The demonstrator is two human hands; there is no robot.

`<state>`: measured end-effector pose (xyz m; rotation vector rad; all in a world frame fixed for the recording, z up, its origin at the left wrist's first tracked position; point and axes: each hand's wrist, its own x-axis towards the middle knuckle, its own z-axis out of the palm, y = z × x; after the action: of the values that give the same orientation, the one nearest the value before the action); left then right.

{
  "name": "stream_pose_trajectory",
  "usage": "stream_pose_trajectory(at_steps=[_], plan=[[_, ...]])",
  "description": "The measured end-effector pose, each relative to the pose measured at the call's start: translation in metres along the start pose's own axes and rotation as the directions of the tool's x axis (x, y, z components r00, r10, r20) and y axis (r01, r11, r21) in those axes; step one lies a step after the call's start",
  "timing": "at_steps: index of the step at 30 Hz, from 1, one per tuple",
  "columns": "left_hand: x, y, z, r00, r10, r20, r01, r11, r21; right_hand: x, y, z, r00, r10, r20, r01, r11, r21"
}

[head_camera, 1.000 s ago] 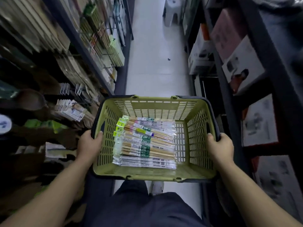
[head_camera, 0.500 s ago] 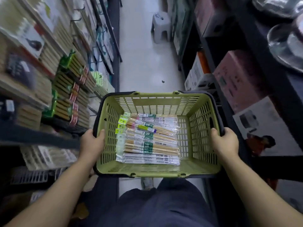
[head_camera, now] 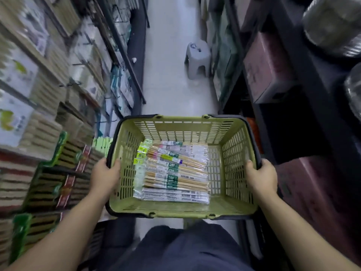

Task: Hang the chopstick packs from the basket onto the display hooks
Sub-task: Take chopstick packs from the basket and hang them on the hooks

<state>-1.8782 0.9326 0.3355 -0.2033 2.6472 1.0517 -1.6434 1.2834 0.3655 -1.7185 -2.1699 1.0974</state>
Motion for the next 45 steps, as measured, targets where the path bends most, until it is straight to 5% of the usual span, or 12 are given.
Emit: stream_pose_trajectory(at_steps=[25,45], plan=[[0.474,0.313,0.081,0.999,0.009,0.037,-0.009,1.0,-0.005,0.402,-0.379,0.148,1.0,-0.01,-0.029,0.009,1.0,-0.014],[0.777,0.529,0.154,0.984,-0.162,-0.076,0.16,0.987,-0.031,0.745,-0.672,0.27,0.99,-0.112,0.09,0.125,0.981,-0.15]])
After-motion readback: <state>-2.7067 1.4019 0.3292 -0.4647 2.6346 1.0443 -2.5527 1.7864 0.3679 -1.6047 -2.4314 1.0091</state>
